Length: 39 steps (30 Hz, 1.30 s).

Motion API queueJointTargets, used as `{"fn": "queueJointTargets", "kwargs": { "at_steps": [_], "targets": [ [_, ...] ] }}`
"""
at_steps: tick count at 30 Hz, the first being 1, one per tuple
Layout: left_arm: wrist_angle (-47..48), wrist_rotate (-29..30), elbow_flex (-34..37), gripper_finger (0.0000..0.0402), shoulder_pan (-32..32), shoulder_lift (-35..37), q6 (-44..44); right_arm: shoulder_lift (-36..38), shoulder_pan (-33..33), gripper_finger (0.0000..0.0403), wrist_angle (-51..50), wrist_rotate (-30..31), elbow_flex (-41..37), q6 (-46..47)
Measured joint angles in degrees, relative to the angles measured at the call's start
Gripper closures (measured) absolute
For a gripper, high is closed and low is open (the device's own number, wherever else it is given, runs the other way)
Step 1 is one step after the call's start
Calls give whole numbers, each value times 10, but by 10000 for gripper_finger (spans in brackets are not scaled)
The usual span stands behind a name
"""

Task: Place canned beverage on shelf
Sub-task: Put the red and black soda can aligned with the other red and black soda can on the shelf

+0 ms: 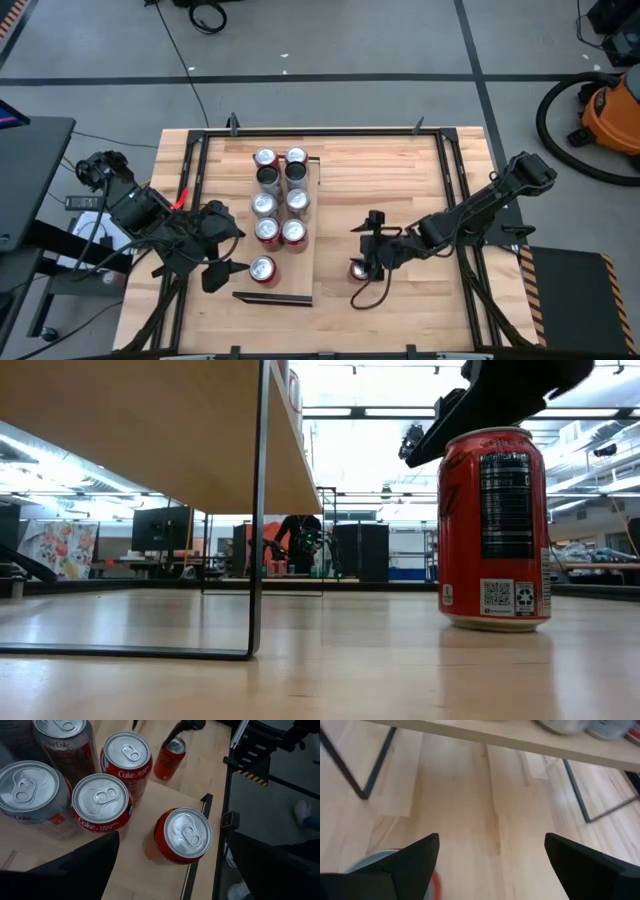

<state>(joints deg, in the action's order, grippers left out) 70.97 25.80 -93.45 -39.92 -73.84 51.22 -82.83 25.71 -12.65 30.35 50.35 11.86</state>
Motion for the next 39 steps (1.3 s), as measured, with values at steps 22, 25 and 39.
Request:
{"fn": "queueJointTargets", "kwargs": {
  "at_steps": [22, 25, 39],
  "targets": [
    [-12, 14, 0, 13, 22, 0, 12, -11, -11, 30, 30, -181, 24, -78],
    [-14, 13, 0, 13, 23, 0, 12, -26, -22, 30, 10, -176, 30, -78],
    [-14, -1, 0, 13, 23, 0, 33, -23, -42, 30, -72, -58, 35, 12]
  ]
}}
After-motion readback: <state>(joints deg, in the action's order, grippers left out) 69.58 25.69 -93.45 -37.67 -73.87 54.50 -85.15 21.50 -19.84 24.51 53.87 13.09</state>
